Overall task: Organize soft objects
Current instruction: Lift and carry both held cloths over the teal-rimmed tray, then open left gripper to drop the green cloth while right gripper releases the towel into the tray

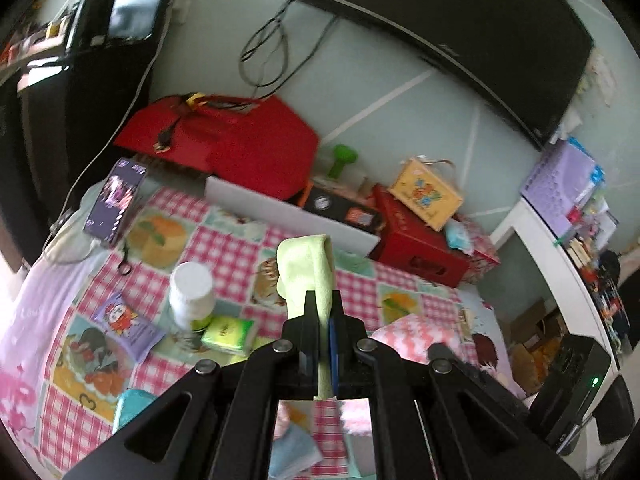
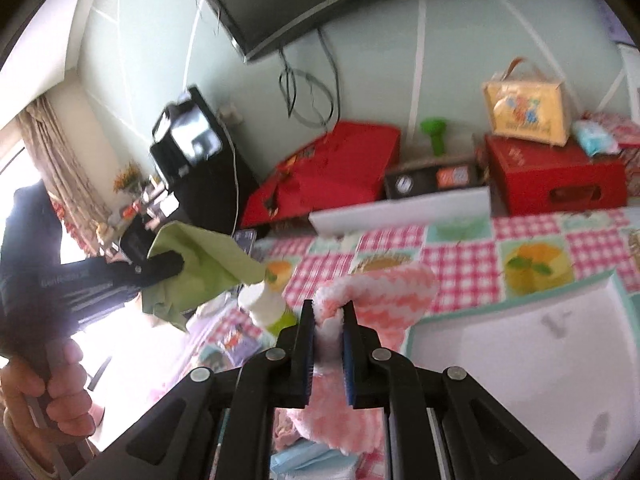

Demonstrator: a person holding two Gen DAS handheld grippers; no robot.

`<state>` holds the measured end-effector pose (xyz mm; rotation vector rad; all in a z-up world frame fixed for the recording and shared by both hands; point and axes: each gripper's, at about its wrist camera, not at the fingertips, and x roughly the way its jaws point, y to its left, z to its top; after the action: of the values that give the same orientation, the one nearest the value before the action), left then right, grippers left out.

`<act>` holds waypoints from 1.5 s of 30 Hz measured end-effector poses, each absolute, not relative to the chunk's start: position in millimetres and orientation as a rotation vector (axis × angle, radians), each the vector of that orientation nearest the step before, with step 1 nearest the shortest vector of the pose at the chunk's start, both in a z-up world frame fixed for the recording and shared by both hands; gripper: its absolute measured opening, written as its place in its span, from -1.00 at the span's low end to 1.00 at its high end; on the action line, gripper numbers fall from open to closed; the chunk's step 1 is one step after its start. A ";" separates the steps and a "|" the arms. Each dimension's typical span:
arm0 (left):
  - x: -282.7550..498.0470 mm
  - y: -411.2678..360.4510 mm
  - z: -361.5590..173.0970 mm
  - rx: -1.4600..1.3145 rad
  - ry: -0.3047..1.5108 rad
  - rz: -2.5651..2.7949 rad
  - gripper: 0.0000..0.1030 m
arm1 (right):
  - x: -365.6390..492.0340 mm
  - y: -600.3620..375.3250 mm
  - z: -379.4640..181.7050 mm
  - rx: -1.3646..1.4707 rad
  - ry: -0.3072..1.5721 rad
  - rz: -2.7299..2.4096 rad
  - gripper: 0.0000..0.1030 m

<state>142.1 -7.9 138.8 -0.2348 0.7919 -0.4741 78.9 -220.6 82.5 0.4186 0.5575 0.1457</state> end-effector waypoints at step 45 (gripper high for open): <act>156.7 -191.8 -57.4 -0.031 1.115 -0.581 -0.93 | 80.1 -380.9 -47.0 0.503 0.873 -0.352 -0.76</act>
<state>156.7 -191.8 -57.4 -0.0311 1.1147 -0.5814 80.1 -380.9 -47.0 0.5032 0.8731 -0.3518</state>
